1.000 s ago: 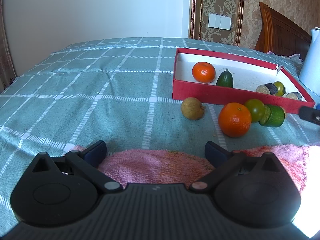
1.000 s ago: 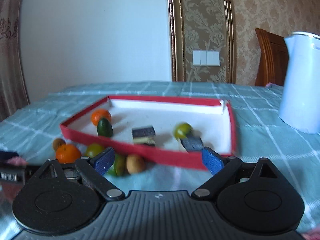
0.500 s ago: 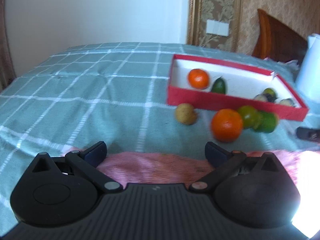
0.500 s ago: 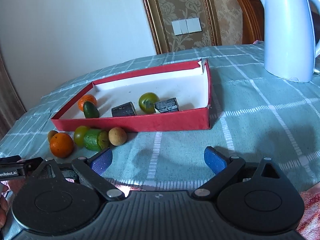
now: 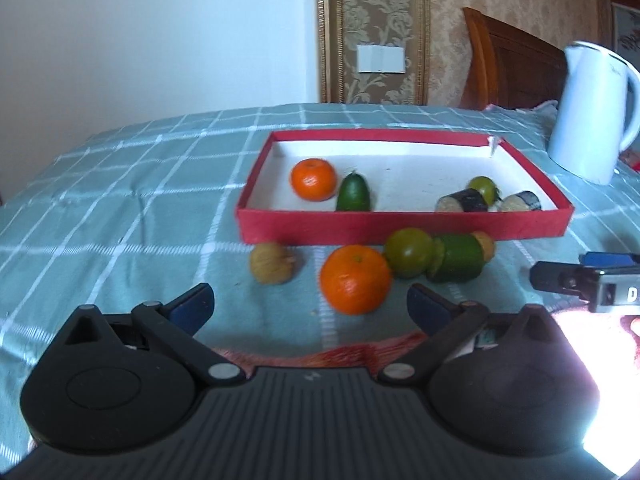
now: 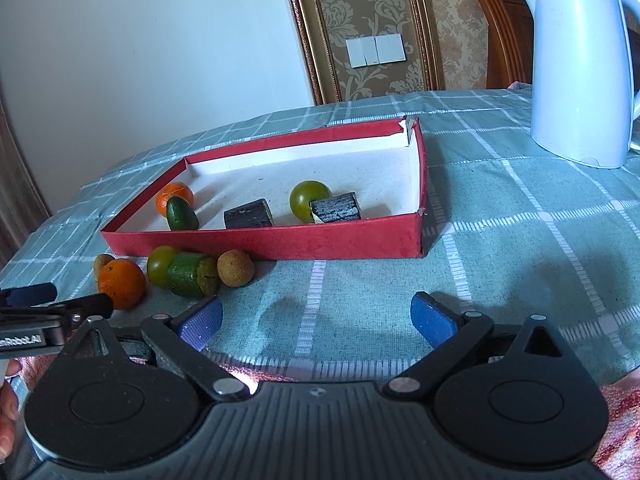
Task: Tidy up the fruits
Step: 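Grasp the mandarin beside the tray with the left gripper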
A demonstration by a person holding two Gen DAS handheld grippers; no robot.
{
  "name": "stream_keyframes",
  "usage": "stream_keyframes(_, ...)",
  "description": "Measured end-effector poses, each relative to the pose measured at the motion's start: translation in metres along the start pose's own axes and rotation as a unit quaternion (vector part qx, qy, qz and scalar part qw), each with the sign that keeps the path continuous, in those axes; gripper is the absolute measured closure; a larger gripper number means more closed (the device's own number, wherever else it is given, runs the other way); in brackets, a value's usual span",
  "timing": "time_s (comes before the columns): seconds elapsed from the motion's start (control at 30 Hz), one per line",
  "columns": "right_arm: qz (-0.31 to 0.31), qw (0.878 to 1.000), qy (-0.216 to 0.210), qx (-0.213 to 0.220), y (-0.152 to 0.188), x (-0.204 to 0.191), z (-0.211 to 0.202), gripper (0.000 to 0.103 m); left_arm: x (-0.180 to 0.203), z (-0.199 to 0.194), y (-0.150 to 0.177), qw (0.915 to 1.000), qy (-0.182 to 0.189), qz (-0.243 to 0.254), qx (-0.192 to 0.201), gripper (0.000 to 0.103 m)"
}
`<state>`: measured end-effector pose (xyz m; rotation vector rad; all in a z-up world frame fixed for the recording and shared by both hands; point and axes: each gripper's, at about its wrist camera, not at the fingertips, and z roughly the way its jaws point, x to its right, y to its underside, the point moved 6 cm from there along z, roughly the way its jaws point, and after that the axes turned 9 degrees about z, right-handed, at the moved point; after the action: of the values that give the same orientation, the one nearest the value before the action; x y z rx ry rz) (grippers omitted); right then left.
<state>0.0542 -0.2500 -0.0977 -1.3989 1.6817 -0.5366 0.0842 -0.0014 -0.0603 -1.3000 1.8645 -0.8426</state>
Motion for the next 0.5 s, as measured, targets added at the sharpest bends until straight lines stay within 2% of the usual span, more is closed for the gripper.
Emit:
stream_keyframes(0.07, -0.001, 1.000, 0.001, 0.000, 0.000, 0.000, 0.000, 0.002, 0.006, 0.002, -0.003, 0.9999, 0.005, 0.011, -0.002, 0.015)
stream_keyframes(0.23, -0.002, 1.000, 0.001, -0.001, 0.000, -0.001, 0.000, 0.002, 0.012, 0.009, -0.006, 0.9998, 0.015, 0.015, -0.005, 0.017)
stream_keyframes(0.33, -0.003, 1.000, 0.002, -0.001, 0.000, -0.001, 0.000, 0.002, 0.014, 0.013, -0.007, 0.9997, 0.020, 0.012, -0.008, 0.024)
stream_keyframes(0.5, -0.003, 1.000, 0.003, -0.001, 0.000, -0.001, 0.000, 0.002, 0.017, 0.023, -0.002, 0.9990, 0.037, 0.005, -0.025, 0.053)
